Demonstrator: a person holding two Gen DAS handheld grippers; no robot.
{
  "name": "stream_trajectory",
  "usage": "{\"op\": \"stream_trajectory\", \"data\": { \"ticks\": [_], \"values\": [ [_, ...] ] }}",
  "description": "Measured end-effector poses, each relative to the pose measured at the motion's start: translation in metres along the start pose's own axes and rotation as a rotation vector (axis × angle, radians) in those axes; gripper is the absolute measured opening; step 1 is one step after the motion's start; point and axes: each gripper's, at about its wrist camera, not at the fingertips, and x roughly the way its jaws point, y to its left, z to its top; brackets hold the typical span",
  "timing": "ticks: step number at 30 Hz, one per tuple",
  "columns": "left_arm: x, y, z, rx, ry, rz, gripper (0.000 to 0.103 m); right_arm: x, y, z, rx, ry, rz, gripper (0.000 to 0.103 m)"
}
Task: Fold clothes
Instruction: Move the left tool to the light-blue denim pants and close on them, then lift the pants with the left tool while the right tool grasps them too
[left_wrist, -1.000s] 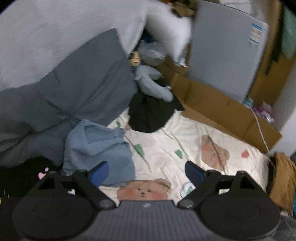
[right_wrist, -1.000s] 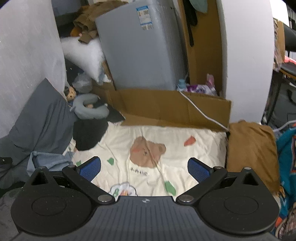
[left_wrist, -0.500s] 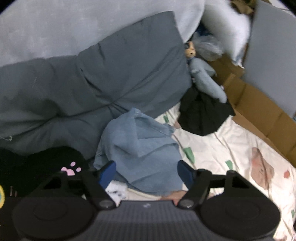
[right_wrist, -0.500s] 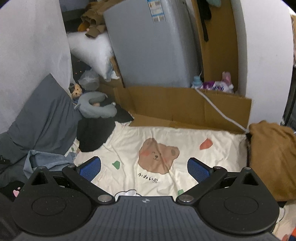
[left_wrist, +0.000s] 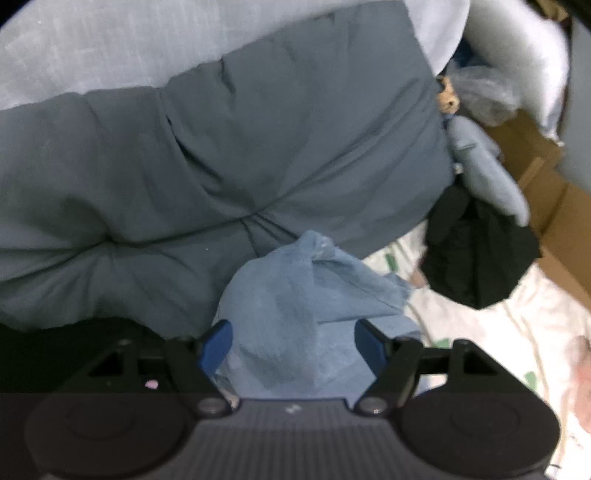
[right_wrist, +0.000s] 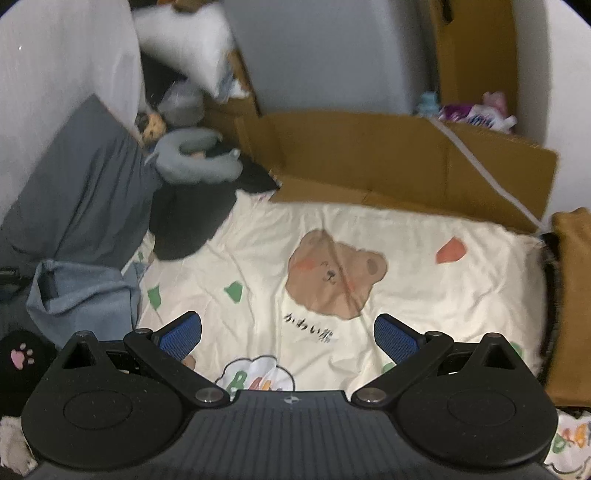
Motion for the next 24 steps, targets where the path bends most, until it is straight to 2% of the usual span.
{"op": "stream_trajectory", "data": {
  "ticks": [3, 7, 11, 14, 15, 19, 24],
  "values": [
    [0.021, 0.003, -0.002, -0.014, 0.002, 0.031, 0.073, 0.025, 0.002, -0.002, -0.018, 0.026, 0.019, 0.102],
    [0.032, 0.008, -0.007, -0.025, -0.009, 0.036, 0.069, 0.058, 0.007, -0.005, -0.039, 0.06, 0.049, 0.102],
    [0.044, 0.014, -0.011, -0.036, -0.021, 0.041, 0.057, 0.082, 0.016, -0.007, -0.082, 0.075, 0.083, 0.102],
    [0.048, 0.016, -0.014, -0.041, -0.018, 0.034, 0.03, 0.098, 0.023, -0.009, -0.107, 0.091, 0.106, 0.102],
    [0.048, 0.017, -0.014, -0.049, -0.018, 0.03, 0.013, 0.102, 0.025, -0.01, -0.112, 0.096, 0.114, 0.102],
    [0.038, 0.02, -0.016, -0.069, -0.051, -0.033, 0.008, 0.116, 0.035, -0.015, -0.125, 0.115, 0.146, 0.102],
    [0.009, 0.013, -0.021, -0.068, -0.053, -0.139, 0.007, 0.125, 0.055, -0.016, -0.159, 0.12, 0.192, 0.101]
  ]
}}
